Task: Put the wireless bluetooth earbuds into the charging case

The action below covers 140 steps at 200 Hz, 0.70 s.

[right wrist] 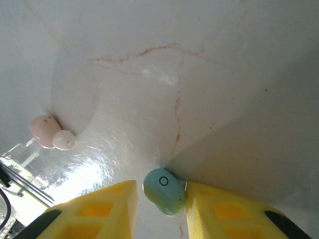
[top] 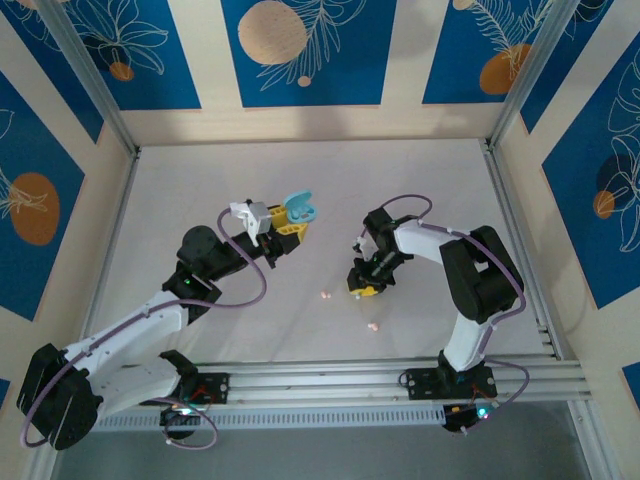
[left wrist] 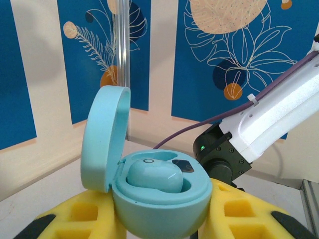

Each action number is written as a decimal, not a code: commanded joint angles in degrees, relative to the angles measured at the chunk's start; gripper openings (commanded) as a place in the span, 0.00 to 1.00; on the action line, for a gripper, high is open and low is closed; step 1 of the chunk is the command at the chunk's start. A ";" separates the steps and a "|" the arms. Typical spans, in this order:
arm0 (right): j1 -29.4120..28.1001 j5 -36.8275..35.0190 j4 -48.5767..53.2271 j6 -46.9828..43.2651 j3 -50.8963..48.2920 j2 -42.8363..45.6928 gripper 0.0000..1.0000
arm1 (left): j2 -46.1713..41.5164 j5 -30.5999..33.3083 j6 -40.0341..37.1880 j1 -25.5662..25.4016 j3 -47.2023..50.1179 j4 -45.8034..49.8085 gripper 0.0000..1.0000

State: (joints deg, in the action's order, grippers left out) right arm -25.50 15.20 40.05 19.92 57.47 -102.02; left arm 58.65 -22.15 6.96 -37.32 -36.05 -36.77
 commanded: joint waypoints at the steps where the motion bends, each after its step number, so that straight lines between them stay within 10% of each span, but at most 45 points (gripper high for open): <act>1: -0.91 0.45 1.09 -0.47 1.01 -1.63 0.31 | -0.62 0.64 -0.01 -0.23 -1.39 -0.79 0.27; 140: -0.80 -1.71 1.44 4.13 2.30 7.12 0.21 | 0.05 0.79 0.22 -0.23 -1.44 -1.00 0.28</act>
State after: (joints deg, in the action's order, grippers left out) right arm -26.98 13.54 40.56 21.74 59.40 -101.01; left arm 58.65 -22.11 6.98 -37.32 -36.05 -36.80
